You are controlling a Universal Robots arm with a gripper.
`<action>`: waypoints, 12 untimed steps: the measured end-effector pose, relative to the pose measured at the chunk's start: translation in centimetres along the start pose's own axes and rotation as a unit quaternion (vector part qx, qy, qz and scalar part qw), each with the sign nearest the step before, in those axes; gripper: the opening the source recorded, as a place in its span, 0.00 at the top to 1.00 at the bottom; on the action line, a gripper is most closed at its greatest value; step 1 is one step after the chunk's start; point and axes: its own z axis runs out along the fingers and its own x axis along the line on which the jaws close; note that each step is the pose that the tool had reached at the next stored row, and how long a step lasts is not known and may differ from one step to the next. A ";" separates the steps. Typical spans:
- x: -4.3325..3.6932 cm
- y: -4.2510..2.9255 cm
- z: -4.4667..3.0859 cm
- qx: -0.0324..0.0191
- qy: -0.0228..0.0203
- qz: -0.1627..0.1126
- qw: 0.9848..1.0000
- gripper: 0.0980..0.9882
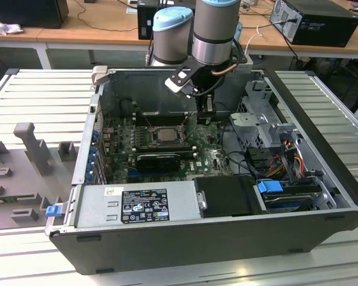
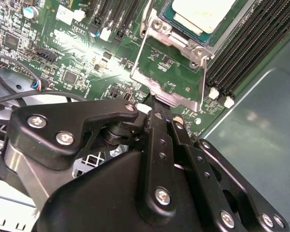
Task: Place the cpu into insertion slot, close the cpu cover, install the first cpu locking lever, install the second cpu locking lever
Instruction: 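Close the cpu cover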
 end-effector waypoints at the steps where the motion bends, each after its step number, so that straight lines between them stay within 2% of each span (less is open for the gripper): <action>1: 0.00 -0.01 0.00 0.000 0.000 0.000 1.000 0.99; 12: 0.00 -0.45 -0.02 0.000 0.000 0.000 1.000 0.99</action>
